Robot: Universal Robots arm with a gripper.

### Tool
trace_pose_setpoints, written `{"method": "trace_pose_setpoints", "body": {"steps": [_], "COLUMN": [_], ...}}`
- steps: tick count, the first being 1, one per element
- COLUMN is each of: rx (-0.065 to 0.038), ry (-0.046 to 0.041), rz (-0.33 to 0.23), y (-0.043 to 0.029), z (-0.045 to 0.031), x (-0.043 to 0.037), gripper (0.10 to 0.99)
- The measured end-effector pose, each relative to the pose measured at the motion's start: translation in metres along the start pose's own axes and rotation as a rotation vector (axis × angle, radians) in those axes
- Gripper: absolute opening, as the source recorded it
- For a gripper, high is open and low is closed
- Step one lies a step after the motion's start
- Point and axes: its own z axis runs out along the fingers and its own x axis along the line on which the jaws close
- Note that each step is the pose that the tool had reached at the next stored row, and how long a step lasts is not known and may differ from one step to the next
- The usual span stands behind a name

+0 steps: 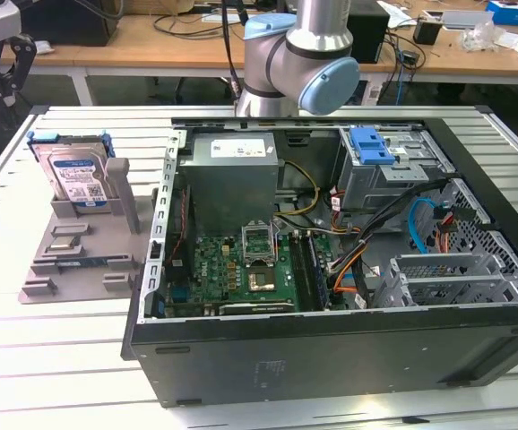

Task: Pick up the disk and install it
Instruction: 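Pick up the disk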

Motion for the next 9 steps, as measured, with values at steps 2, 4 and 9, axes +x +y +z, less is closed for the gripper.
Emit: {"method": "trace_pose_setpoints", "body": {"steps": [2,4,9], "rx": [-0.001,-0.001,-0.002], "ry": [0.001,0.0017,0.0039], "rz": [-0.023,-0.038,-0.088], "y": [0.0,0.0,0.0], "z": [0.0,0.0,0.0], "x": [0.0,0.0,0.0], "gripper": [0.106,0.106,0.106]}}
